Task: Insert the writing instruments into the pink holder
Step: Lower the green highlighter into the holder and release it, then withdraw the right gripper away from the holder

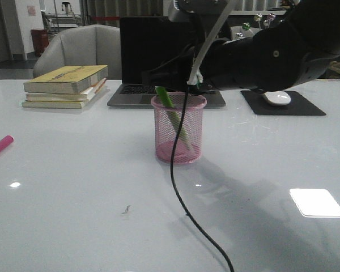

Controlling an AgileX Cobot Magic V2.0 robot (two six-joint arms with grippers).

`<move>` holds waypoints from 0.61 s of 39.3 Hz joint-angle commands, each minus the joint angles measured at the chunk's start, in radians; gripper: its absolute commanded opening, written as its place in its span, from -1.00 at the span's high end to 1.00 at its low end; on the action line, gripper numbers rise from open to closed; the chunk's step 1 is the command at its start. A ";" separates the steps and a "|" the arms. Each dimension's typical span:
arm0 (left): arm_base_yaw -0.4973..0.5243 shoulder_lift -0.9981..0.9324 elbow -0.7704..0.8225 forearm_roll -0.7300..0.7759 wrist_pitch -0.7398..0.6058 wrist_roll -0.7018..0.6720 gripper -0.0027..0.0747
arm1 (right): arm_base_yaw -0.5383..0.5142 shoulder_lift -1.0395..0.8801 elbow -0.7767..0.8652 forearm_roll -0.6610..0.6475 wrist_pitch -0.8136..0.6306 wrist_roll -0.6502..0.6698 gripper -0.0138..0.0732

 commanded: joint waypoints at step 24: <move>0.003 -0.010 -0.035 -0.005 -0.088 -0.008 -0.17 | -0.301 -0.600 -0.031 -0.007 0.627 -0.066 -0.19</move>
